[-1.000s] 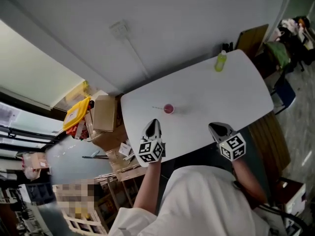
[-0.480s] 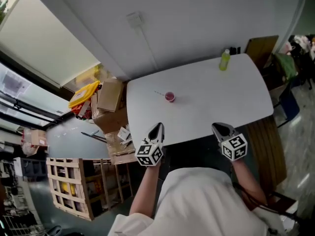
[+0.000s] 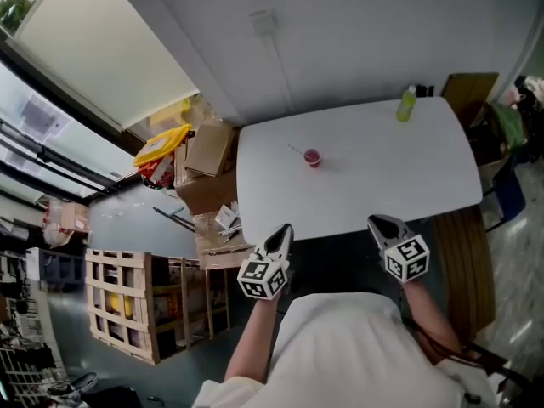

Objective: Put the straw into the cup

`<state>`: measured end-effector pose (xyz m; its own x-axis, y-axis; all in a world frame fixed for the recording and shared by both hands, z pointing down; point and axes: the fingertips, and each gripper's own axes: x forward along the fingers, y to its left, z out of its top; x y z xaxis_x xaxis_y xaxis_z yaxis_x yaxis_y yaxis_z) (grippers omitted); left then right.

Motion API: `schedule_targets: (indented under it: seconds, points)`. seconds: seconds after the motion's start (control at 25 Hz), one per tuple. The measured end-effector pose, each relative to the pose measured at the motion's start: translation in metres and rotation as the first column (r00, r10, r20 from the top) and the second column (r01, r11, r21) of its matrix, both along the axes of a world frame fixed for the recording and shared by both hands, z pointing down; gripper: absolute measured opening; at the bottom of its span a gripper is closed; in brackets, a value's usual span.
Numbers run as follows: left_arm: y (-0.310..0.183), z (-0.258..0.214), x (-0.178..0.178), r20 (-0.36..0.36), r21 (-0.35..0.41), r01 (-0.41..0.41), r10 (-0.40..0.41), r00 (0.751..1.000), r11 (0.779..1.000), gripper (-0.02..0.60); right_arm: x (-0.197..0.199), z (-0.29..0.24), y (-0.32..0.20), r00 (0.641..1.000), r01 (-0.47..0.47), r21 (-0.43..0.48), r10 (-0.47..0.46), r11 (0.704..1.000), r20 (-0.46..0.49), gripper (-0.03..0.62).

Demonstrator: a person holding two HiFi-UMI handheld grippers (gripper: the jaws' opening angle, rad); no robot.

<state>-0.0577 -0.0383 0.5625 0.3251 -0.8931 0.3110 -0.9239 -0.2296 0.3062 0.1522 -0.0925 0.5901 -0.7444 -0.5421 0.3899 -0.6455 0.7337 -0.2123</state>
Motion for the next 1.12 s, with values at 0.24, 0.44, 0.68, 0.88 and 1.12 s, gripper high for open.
schedule_targets:
  seconds: [0.24,0.44,0.68,0.88,1.12]
  points:
    - [0.021,-0.010,-0.020,0.018,0.011,-0.019,0.018,1.000,1.000,0.002,-0.027,-0.013,0.012,1.000,-0.002,0.026,0.002,1.000,0.007,0.037]
    - [0.035,-0.014,-0.038,0.006,0.025,-0.017,0.017,1.000,1.000,0.002,-0.047,-0.011,0.025,0.999,0.005,-0.006,-0.004,1.000,0.053,0.037]
    - [0.044,-0.011,-0.046,-0.018,0.013,-0.031,0.031,0.999,0.999,0.002,-0.049,-0.023,0.028,0.999,-0.023,0.012,0.022,1.000,0.045,0.037]
    - [0.044,-0.016,-0.044,-0.024,0.025,-0.063,0.063,0.998,0.998,0.002,-0.052,-0.024,0.030,0.999,-0.028,0.026,0.027,0.999,0.032,0.037]
    - [0.045,-0.013,-0.043,-0.023,0.016,-0.076,0.076,0.997,0.997,0.002,-0.055,-0.024,0.031,0.999,-0.021,0.030,0.020,0.999,0.025,0.037]
